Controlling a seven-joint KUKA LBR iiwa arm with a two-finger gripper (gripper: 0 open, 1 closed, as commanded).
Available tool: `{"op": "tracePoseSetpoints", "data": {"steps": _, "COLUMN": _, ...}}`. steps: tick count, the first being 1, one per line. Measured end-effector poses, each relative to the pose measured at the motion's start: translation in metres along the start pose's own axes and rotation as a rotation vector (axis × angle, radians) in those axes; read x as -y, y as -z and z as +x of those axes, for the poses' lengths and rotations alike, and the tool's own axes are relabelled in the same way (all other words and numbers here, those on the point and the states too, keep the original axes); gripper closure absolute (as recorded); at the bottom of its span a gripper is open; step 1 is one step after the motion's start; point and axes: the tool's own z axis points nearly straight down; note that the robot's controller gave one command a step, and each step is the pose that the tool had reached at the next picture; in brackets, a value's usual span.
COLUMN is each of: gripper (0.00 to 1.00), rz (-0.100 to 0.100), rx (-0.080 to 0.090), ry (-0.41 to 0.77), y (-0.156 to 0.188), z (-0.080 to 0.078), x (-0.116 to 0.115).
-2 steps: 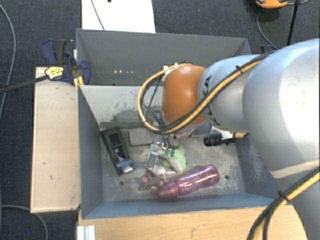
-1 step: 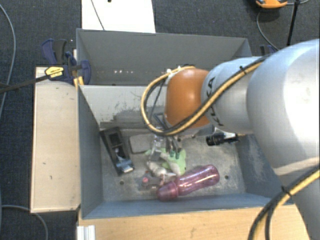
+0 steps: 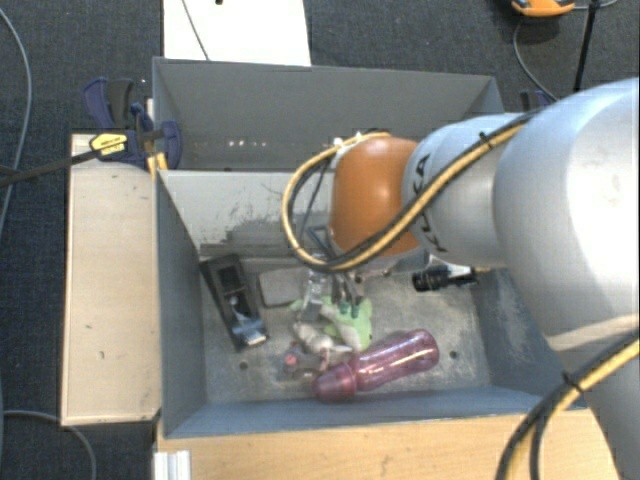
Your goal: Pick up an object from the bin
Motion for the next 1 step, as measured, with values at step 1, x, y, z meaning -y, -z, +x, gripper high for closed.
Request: {"op": "tracePoseSetpoints", "data": {"steps": 1, "gripper": 1.0, "rz": 0.001, "rx": -0.003, "ry": 0.0, "y": 0.0031, "z": 0.0011, "x": 0.0004}}
